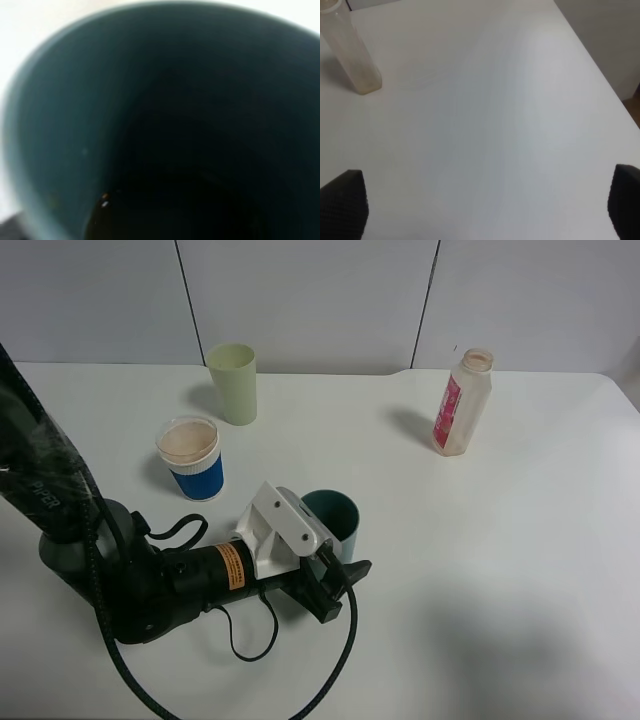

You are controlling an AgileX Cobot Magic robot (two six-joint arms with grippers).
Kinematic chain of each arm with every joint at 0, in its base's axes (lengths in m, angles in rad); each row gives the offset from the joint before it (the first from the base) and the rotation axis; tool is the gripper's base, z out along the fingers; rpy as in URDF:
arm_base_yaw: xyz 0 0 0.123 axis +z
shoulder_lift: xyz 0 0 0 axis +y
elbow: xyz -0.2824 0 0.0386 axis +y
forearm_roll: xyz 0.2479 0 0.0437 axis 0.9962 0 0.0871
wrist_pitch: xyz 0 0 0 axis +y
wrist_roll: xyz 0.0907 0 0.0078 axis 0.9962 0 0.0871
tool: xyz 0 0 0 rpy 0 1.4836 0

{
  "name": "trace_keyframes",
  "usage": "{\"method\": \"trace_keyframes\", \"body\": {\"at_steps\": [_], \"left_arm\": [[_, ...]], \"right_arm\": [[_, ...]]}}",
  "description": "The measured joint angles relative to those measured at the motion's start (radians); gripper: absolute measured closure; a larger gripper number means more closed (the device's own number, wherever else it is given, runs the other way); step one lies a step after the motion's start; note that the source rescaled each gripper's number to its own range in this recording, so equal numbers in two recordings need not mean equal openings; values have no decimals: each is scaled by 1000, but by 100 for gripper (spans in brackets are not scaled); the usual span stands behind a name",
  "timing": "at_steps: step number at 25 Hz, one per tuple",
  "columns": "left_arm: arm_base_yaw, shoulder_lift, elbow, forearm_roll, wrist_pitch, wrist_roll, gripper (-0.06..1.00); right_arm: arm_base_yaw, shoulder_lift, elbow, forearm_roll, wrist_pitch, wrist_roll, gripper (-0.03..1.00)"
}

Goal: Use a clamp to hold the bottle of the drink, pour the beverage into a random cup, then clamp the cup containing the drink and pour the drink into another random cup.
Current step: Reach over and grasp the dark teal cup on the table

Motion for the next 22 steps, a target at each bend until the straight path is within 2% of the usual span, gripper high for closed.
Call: {"method": "trace_keyframes", "body": {"at_steps": [1,13,22], "left_arm": [[0,0,0,0,0,0,94],[0,-5,0,31,7,0,93],[0,-78,1,-18,13,0,93]], "right_arm": [[0,0,0,0,0,0,0],[0,0,0,0,0,0,0],[0,0,0,0,0,0,0]]}}
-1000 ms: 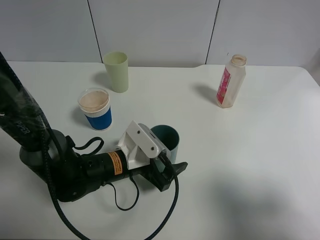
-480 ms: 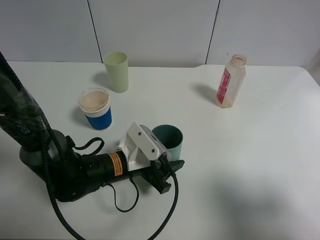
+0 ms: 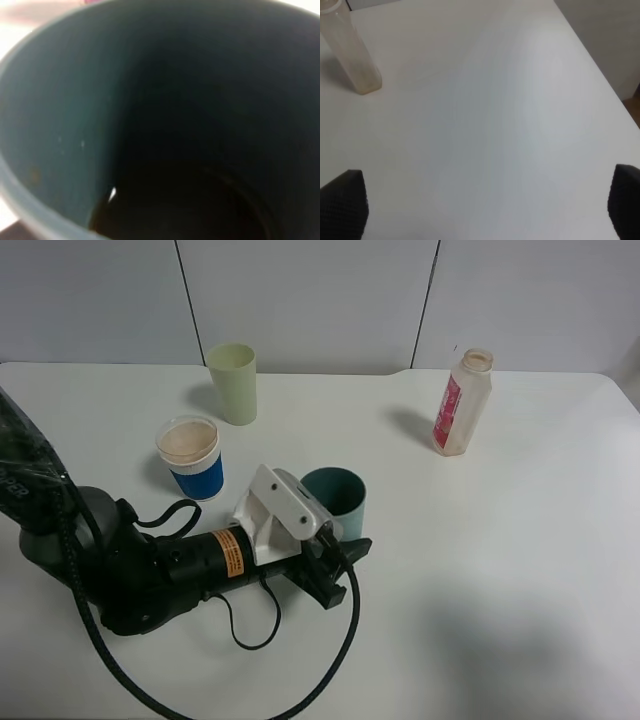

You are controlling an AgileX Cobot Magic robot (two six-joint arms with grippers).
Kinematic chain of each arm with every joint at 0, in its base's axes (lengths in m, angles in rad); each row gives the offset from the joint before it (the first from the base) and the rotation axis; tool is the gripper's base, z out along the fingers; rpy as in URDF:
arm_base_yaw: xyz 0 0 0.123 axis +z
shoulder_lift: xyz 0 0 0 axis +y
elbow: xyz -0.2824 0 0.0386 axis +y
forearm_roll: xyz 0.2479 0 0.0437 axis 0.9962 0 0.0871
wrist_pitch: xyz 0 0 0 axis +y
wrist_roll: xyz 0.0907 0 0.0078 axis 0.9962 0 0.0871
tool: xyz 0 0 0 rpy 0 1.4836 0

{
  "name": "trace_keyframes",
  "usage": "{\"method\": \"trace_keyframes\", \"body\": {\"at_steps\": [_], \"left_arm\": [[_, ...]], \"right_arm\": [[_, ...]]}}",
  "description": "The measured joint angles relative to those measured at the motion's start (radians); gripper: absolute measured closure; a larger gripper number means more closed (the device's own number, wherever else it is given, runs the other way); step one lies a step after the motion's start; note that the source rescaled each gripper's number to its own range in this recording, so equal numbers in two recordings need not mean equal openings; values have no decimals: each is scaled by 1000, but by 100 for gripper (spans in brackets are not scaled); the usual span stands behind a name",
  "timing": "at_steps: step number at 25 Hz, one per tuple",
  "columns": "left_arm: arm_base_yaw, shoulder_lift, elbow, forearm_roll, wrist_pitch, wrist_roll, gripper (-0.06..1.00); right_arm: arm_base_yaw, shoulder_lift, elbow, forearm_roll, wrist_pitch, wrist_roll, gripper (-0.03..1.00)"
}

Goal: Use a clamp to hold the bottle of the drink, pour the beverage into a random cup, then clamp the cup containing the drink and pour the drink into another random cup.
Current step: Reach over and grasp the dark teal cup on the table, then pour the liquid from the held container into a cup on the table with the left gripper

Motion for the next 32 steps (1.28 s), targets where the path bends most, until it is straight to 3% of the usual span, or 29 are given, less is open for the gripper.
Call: {"method": "trace_keyframes", "body": {"at_steps": [12,21,32], "left_arm": [[0,-161,133,-170,4,6,93],[0,-261,225,-275,4,106,93],[0,-300,343,-472,4,164,93]], "right_arm": [[0,0,0,0,0,0,0],[0,0,0,0,0,0,0],[0,0,0,0,0,0,0]]}}
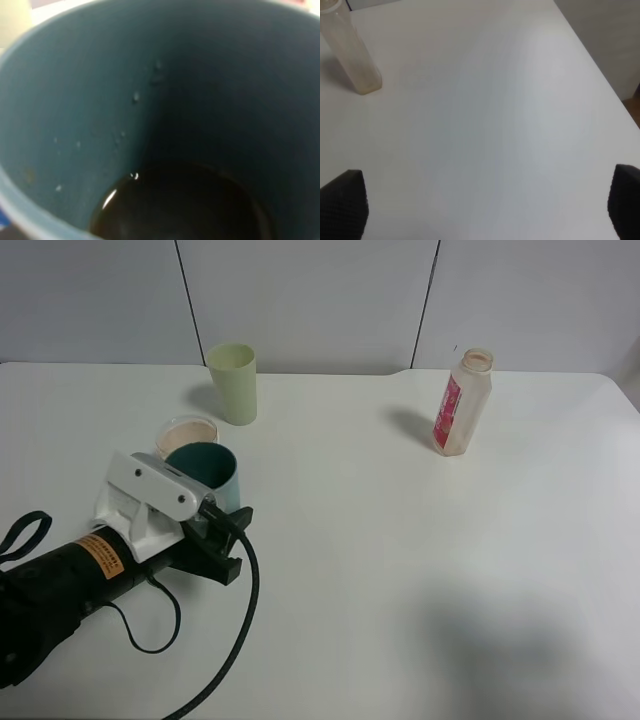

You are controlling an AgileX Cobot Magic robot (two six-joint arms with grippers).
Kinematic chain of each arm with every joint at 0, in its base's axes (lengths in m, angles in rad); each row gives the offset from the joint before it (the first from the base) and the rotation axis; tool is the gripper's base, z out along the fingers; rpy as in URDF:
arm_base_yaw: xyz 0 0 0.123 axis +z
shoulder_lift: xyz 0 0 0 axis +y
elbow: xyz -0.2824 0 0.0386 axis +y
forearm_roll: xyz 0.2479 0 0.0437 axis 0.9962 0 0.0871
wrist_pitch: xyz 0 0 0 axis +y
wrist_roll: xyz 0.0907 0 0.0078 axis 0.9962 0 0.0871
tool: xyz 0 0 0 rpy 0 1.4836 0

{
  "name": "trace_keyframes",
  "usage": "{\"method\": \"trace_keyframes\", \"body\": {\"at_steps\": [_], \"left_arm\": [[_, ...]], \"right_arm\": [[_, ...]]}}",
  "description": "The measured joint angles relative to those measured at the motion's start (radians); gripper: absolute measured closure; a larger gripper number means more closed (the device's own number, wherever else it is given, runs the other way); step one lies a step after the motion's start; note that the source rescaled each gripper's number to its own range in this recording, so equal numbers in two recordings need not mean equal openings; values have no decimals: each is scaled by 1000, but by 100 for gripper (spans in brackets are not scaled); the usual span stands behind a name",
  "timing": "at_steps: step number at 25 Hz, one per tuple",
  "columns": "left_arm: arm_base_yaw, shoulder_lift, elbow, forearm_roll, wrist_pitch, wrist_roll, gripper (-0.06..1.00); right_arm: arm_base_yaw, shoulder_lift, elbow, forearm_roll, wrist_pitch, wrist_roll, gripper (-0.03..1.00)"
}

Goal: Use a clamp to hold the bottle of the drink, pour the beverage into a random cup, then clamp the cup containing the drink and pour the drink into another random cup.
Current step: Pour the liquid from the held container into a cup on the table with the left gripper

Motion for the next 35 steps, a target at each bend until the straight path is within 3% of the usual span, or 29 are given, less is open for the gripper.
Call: {"method": "trace_keyframes", "body": {"at_steps": [8,19,21,25,35], "left_arm": [[0,-8,80,-179,0,28,93],[7,-9,151,-332,0,113,93],[16,-9,153,-332,0,117,93],[124,-9,154,-276,0,120,93],[439,-10,154,0,0,125,93]], "right_arm": [[0,0,0,0,0,0,0],[0,0,0,0,0,0,0],[0,0,0,0,0,0,0],[0,0,0,0,0,0,0],[0,0,0,0,0,0,0]]}}
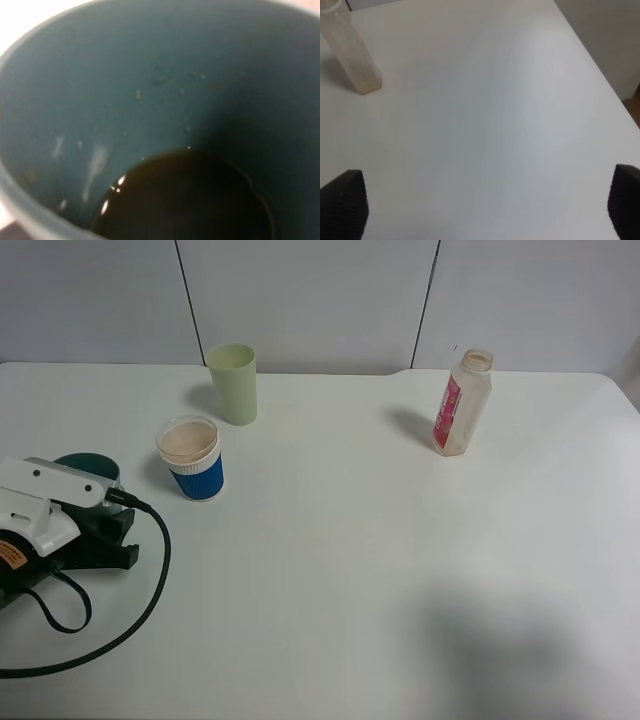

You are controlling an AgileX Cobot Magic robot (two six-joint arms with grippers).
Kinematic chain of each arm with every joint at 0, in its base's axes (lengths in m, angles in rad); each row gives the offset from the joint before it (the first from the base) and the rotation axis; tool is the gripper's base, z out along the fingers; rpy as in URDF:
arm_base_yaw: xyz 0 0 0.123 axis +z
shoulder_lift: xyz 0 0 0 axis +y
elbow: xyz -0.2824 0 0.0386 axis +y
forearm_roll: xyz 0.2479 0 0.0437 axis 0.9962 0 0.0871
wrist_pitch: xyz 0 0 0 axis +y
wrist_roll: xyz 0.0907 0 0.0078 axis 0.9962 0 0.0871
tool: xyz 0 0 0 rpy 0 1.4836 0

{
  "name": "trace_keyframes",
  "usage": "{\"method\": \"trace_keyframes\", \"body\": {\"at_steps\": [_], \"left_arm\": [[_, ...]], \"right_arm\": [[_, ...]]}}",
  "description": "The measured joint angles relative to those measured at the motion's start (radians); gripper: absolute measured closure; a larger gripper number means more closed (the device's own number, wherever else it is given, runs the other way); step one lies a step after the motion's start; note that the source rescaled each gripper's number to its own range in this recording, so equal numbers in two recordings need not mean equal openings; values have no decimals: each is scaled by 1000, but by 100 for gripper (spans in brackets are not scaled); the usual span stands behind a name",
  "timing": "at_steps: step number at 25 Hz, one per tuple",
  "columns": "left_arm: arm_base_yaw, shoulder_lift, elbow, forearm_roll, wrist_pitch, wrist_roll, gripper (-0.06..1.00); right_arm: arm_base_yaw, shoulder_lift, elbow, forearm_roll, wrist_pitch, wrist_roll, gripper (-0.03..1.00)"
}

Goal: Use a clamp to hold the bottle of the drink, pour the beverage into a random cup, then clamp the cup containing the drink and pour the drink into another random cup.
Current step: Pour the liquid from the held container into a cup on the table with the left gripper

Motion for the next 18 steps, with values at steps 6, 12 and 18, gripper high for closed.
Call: {"method": "trace_keyframes", "body": {"at_steps": [6,12,18], "left_arm": [[222,-53,-5,175,0,14,93],[356,-131,-38,215,0,17,93],[437,-140,-80,368,0,18,93]], "right_arm": [[0,0,0,0,0,0,0],[0,0,0,0,0,0,0],[0,0,0,0,0,0,0]]}}
